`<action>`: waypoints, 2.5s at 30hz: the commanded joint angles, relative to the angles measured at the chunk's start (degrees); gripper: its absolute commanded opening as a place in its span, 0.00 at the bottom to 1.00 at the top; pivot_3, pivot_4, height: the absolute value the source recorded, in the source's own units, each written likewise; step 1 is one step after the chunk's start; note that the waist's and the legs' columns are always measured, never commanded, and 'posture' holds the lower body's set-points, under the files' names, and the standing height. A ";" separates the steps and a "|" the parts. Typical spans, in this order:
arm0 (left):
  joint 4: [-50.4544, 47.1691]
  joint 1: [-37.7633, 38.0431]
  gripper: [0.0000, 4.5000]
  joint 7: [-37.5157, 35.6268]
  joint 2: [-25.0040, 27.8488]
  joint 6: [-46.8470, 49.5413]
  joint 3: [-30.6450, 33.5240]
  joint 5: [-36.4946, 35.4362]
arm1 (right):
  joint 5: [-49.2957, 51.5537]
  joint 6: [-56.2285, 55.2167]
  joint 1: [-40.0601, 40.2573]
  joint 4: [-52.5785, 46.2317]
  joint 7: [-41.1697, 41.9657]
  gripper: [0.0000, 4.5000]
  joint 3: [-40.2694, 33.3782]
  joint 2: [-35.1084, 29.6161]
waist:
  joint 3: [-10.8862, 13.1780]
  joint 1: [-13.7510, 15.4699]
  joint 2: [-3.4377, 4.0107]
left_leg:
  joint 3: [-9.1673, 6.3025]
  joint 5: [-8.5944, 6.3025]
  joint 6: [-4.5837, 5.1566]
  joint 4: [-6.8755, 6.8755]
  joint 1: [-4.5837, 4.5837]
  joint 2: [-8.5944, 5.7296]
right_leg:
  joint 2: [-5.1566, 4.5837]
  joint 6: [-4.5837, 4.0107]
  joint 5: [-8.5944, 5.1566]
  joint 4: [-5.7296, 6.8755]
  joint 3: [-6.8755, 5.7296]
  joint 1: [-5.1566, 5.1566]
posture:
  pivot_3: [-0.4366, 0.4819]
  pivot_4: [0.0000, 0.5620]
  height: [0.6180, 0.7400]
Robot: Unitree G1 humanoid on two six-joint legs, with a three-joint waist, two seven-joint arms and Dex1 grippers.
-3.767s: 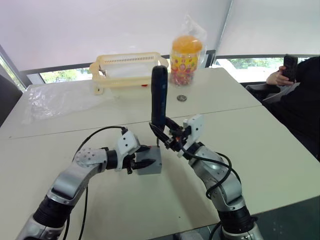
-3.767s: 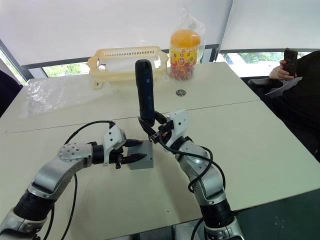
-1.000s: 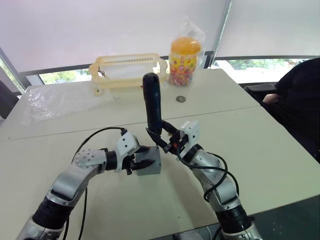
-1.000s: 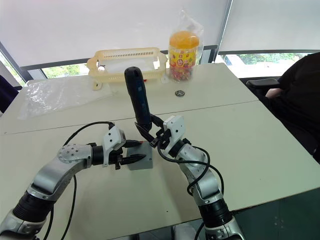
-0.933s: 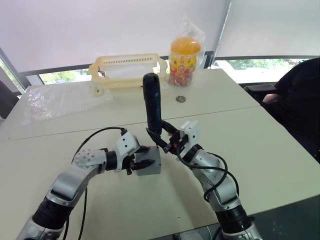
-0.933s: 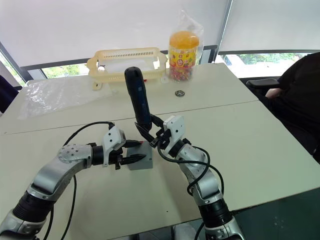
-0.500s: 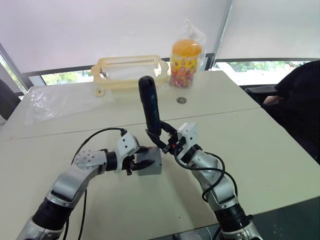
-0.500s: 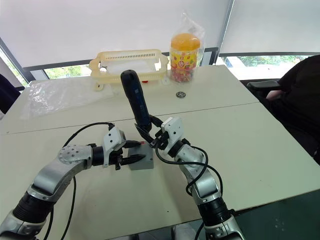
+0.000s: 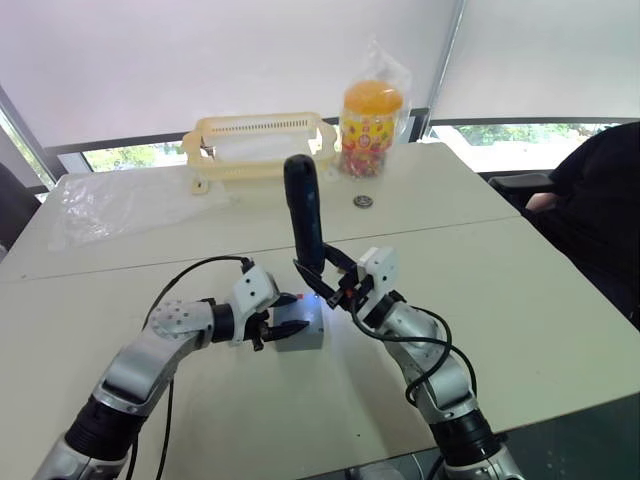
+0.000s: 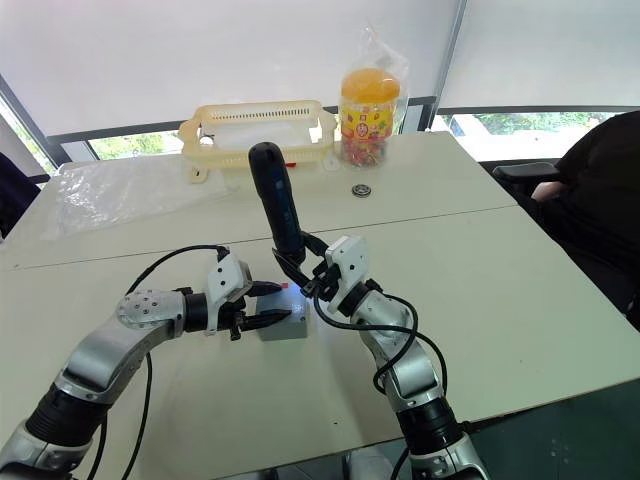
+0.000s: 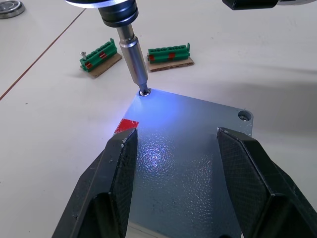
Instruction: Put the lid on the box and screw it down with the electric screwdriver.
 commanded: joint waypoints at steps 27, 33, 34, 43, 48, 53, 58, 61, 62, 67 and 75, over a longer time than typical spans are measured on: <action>5.14 3.71 0.57 0.75 0.72 -2.05 -4.37 5.56 | 1.55 8.41 -1.93 -4.98 -4.03 0.39 -3.22 -0.14 | -0.02 0.05 0.05 | 0.01 0.00 0.00 -0.01 0.00 0.00 | -0.02 -0.04 -0.02 -0.02 0.01 0.00 | 0.48 0.27 1.00; 6.69 4.59 0.57 1.44 -0.06 -3.51 -4.58 6.26 | 6.05 17.76 -8.41 -15.46 -7.10 0.39 -7.07 0.21 | 0.14 0.27 0.21 | 0.01 0.00 0.00 0.01 -0.14 -0.02 | -0.06 -0.05 -0.02 -0.04 0.01 -0.11 | 0.48 0.27 1.00; 6.76 4.78 0.57 1.44 -0.11 -3.66 -4.65 6.34 | 7.00 19.31 -9.63 -16.72 -7.69 0.39 -7.92 0.40 | 0.16 0.26 0.24 | 0.01 0.00 0.00 0.02 -0.16 -0.03 | -0.07 -0.05 -0.02 -0.04 0.02 -0.12 | 0.48 0.27 1.00; 4.05 1.98 0.57 1.35 -2.03 -1.44 -0.20 1.08 | 18.56 33.20 -23.46 -16.61 -14.98 0.39 -23.44 -2.08 | 0.27 0.11 0.30 | 0.00 0.00 0.00 -0.02 -0.16 -0.03 | -0.05 -0.04 -0.02 -0.06 0.00 -0.13 | 0.48 0.27 1.00; -1.43 -2.52 0.57 -1.59 0.19 4.27 3.67 -5.12 | 27.36 45.11 -28.26 -11.51 -16.64 0.39 -32.00 -8.37 | 0.86 -0.04 0.25 | 0.01 0.00 0.00 0.01 -0.30 -0.04 | -0.07 -0.03 -0.01 -0.10 0.01 -0.21 | 0.48 0.27 1.00; -10.87 -4.26 0.57 -6.71 7.87 10.72 6.05 -10.92 | 37.35 70.82 -30.20 -9.04 -18.89 0.39 -38.85 -18.99 | 1.10 -0.05 0.47 | 0.01 0.02 0.00 -0.07 -1.48 -0.02 | -0.01 0.21 0.15 0.18 0.01 -1.55 | 0.48 0.27 1.00; -19.42 -1.52 0.57 -9.89 15.36 14.43 8.87 -15.72 | 51.83 89.23 -25.45 -1.21 -18.71 0.39 -38.47 -35.13 | 1.18 0.21 0.57 | 0.00 -0.02 0.06 -0.18 -2.21 0.03 | -0.02 0.19 0.11 -0.02 -0.04 -2.26 | 0.48 0.27 1.00; -22.73 1.85 0.57 -10.53 18.07 13.70 9.19 -15.92 | 63.59 89.23 -21.46 4.83 -22.43 0.39 -35.76 -41.53 | 1.22 0.21 0.57 | 0.10 -0.09 0.20 -0.14 -2.23 0.00 | -0.04 0.22 0.08 -0.22 -0.02 -2.16 | 0.48 0.27 1.00; -23.04 2.47 0.57 -10.29 18.43 13.20 9.02 -15.45 | 66.59 89.23 -20.60 6.59 -24.24 0.39 -34.49 -42.86 | 1.25 0.07 0.55 | 0.15 -0.10 0.21 -0.09 -2.22 -0.01 | -0.04 0.23 0.08 -0.21 0.03 -2.16 | 0.48 0.27 1.00; -23.35 3.18 0.57 -8.00 17.59 12.29 8.07 -14.31 | 78.43 89.23 -18.40 12.84 -32.45 0.39 -27.83 -47.50 | 1.40 -0.13 0.41 | 0.16 -0.06 0.24 0.14 -2.07 -0.03 | 0.05 0.19 0.11 -0.06 0.11 -2.02 | 0.48 0.27 1.00; -19.45 1.22 0.57 -6.70 17.06 12.54 8.07 -13.87 | 76.73 89.23 -21.36 21.98 -39.44 0.39 -21.87 -47.43 | 1.52 -0.06 0.37 | 0.15 0.10 0.45 0.47 -2.14 -0.05 | 0.05 0.17 0.27 0.05 0.11 -1.96 | 0.48 0.27 1.00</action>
